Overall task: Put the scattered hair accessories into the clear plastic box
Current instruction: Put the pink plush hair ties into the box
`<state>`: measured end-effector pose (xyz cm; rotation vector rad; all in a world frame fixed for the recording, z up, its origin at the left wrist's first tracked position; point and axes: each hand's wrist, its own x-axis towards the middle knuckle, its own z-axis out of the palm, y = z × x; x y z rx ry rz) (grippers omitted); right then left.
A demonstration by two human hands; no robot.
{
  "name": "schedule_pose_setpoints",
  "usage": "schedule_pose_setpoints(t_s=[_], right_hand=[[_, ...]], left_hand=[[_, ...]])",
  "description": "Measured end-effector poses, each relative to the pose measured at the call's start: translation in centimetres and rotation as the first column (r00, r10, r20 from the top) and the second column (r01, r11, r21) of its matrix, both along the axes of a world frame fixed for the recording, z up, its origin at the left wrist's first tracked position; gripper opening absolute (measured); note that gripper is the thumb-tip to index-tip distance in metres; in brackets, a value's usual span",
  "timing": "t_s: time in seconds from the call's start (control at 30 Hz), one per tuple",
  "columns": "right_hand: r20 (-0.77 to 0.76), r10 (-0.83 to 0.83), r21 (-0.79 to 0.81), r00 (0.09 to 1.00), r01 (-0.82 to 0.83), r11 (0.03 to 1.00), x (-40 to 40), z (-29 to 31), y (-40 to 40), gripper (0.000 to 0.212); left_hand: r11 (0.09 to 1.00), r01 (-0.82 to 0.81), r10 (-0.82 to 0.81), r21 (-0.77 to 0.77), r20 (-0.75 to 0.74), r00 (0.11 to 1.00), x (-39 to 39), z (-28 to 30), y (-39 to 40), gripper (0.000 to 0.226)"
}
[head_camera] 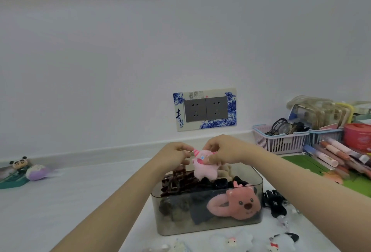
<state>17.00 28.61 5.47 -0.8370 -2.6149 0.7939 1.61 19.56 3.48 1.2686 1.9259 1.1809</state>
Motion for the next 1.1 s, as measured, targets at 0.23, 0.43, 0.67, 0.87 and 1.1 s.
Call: schedule_pose_setpoints(t_s=[0.23, 0.43, 0.67, 0.87, 1.1], right_hand=[[0.135, -0.063, 0.078, 0.989, 0.053, 0.996, -2.9, -1.5, 1.9, 0.025], [0.102, -0.160, 0.253, 0.982, 0.130, 0.959, -2.9, -2.7, 2.2, 0.027], [0.132, -0.174, 0.175, 0.976, 0.150, 0.973, -2.1, -3.7, 2.7, 0.027], [0.147, -0.124, 0.186, 0.981, 0.096, 0.978, -1.4, -2.9, 2.3, 0.034], [-0.062, -0.030, 0.225, 0.998, 0.043, 0.973, 1.7, -1.2, -1.6, 0.031]], left_hand=[[0.993, 0.084, -0.094, -0.084, -0.123, 0.988, 0.0, -1.0, 0.4, 0.034], [0.984, 0.094, -0.146, -0.150, -0.381, 0.913, 0.3, -1.0, 0.9, 0.029], [0.961, 0.099, -0.201, -0.259, -0.407, 0.891, 0.4, -0.9, 1.2, 0.030], [0.967, 0.091, -0.172, -0.239, -0.344, 0.923, 0.8, -0.6, 0.6, 0.033], [0.998, 0.002, 0.018, 0.063, -0.314, 0.949, 2.9, 1.6, -3.7, 0.028]])
